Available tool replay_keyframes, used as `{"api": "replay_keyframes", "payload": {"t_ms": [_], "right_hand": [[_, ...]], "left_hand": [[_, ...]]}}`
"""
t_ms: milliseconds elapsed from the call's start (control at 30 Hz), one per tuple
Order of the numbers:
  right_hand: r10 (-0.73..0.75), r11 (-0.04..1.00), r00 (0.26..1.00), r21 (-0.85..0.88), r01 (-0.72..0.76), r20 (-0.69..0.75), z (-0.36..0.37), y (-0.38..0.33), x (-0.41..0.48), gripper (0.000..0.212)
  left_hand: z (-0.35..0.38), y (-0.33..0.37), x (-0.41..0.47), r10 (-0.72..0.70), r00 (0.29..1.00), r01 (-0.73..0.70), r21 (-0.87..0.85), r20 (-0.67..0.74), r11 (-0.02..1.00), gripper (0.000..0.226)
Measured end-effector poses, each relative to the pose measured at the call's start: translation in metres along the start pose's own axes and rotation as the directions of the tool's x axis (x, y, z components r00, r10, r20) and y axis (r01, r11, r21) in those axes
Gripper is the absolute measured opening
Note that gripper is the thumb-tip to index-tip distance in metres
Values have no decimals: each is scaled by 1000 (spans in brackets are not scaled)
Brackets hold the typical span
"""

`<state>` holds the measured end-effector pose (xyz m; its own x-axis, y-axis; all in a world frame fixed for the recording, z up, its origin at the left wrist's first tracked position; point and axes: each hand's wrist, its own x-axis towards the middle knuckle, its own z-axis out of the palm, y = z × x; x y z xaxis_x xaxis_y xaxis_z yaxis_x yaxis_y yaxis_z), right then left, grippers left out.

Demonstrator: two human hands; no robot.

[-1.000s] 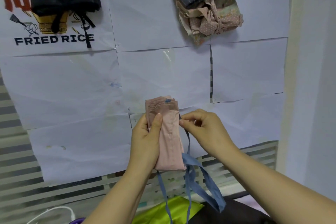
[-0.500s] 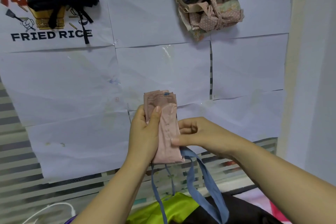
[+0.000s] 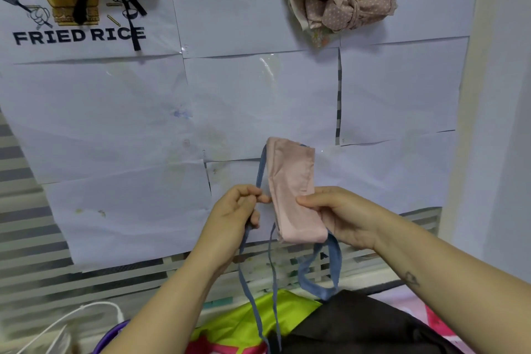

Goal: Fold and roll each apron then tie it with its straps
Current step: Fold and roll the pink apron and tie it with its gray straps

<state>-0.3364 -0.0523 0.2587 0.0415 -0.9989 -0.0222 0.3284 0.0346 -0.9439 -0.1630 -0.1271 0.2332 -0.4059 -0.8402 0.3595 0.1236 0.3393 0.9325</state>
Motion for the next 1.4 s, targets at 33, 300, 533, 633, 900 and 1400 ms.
{"api": "replay_keyframes", "payload": {"t_ms": [33, 300, 533, 633, 900, 1400], "right_hand": [[13, 1000, 1000, 19, -13, -2, -3, 1, 1, 24], [73, 997, 994, 15, -74, 85, -4, 5, 3, 29], [60, 996, 996, -71, -55, 67, -2, 5, 7, 31], [50, 986, 997, -160, -41, 57, 0, 7, 9, 22], [182, 819, 966, -572, -46, 182, -5, 5, 6, 50], [-302, 104, 932, -965, 241, 200, -18, 17, 9, 23]], "left_hand": [[-3, -1, -1, -22, 1000, 21, 45, 14, 999, 22], [2, 0, -1, -209, 943, 196, 75, 261, 978, 61], [8, 4, -6, -183, 921, 158, 100, 344, 982, 63], [9, 0, -3, -203, 937, 197, 49, 284, 979, 40], [-2, -8, 0, -309, 930, 309, 29, 198, 951, 25], [-6, -17, 2, -670, 727, 656, -444, 153, 610, 20]]}}
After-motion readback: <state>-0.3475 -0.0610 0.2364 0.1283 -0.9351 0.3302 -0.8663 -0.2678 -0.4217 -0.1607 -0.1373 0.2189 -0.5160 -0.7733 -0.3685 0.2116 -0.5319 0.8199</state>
